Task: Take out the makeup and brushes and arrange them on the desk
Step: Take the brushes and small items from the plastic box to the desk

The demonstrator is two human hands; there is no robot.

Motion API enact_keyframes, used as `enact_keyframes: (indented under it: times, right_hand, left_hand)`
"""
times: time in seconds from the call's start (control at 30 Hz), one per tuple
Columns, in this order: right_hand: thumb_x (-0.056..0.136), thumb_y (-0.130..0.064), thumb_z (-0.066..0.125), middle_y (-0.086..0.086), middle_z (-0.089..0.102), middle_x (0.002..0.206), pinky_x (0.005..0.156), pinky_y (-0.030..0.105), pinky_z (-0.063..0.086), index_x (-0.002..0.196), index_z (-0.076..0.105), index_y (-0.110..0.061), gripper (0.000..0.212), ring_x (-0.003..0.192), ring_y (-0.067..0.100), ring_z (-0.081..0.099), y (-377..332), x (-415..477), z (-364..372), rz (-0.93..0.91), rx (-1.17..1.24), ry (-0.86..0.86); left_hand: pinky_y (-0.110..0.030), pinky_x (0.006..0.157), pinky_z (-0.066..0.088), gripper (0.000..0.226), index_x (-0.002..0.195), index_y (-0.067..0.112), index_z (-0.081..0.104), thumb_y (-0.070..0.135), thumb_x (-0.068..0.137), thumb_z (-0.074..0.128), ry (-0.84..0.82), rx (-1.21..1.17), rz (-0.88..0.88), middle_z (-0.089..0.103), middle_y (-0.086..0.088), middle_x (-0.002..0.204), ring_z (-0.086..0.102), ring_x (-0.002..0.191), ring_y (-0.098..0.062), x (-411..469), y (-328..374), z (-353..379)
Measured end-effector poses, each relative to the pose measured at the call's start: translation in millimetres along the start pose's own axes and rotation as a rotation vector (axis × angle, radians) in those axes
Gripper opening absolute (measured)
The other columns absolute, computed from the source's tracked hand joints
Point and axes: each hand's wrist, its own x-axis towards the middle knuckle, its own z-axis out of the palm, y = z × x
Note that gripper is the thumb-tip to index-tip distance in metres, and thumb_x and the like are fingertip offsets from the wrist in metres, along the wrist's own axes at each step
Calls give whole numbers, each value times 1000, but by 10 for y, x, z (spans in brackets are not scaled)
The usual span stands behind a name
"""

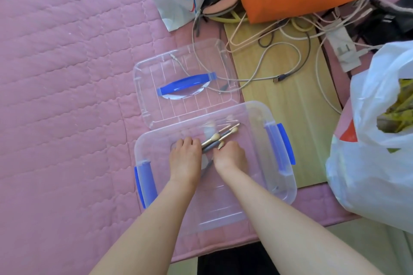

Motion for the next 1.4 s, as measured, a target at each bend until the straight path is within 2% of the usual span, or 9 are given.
enact_keyframes:
  times: [0.27, 0.33, 0.4, 0.47, 0.53, 0.73, 0.9, 1.13, 1.4]
  right_hand:
    - [93, -27, 48, 21, 62, 115, 77, 33, 44, 115, 49, -1, 33, 106, 36, 60, 65, 60, -131, 81, 244, -49]
    - [94, -30, 42, 21, 66, 102, 75, 42, 54, 106, 45, -7, 26, 88, 36, 68, 62, 78, -121, 113, 347, -7]
    - [88, -47, 32, 17, 70, 94, 70, 50, 57, 102, 41, -16, 35, 73, 33, 70, 85, 141, -45, 170, 439, 36]
    - [84, -56, 28, 13, 65, 112, 64, 49, 58, 121, 42, -20, 53, 71, 34, 67, 61, 123, -61, 201, 506, 72]
    - [94, -45, 37, 11, 56, 113, 55, 45, 58, 132, 38, -12, 51, 58, 29, 57, -17, 92, -132, 257, 589, 58]
    - [86, -35, 54, 25, 62, 112, 74, 54, 55, 112, 43, -2, 43, 90, 44, 65, 15, 278, 130, 235, 478, 175]
    - [96, -18, 47, 26, 59, 120, 82, 35, 42, 117, 44, 6, 32, 110, 37, 58, -16, 111, -90, 184, 346, 144]
    - [97, -22, 39, 22, 61, 115, 67, 31, 32, 113, 41, -1, 27, 103, 38, 59, -33, 51, -66, 158, 344, 145]
    - [96, -35, 46, 19, 62, 115, 75, 34, 39, 115, 43, -1, 39, 105, 35, 59, -61, 114, -8, 116, 384, 152]
  left_hand:
    - [-32, 42, 41, 39, 55, 9, 54, -5, 31, 82, -66, 127, 87, 52, -10, 52, 54, 48, -31, 18, -7, 34]
    - [-34, 54, 44, 26, 71, 9, 61, 5, 54, 80, -101, 177, 94, 61, -11, 69, 60, 67, -32, 5, 28, -18]
    - [-35, 68, 39, 15, 100, 10, 58, 14, 86, 56, -152, 182, 49, 62, -10, 102, 57, 98, -32, 8, 40, -4]
    - [-35, 67, 33, 20, 109, 10, 52, 20, 93, 47, -209, 98, -32, 56, -9, 113, 53, 105, -31, -1, 57, -33]
    - [-36, 64, 32, 17, 106, 8, 49, 18, 92, 46, -186, -36, -115, 54, -11, 112, 53, 102, -33, -7, 82, -69]
    - [-44, 72, 38, 15, 99, 1, 44, -1, 85, 40, -142, -331, -197, 56, -22, 102, 54, 94, -41, 104, 115, -50]
    - [-39, 66, 35, 11, 101, 3, 46, 9, 93, 42, -122, -408, -210, 58, -20, 102, 56, 91, -39, 125, 181, 59]
    - [-42, 68, 40, 4, 93, 11, 44, 10, 97, 44, -138, -273, -151, 58, -16, 102, 56, 91, -37, 134, 65, 138]
    - [-40, 68, 40, 8, 100, 4, 48, 9, 96, 45, -180, -274, -181, 55, -19, 109, 55, 96, -38, 99, -47, 169]
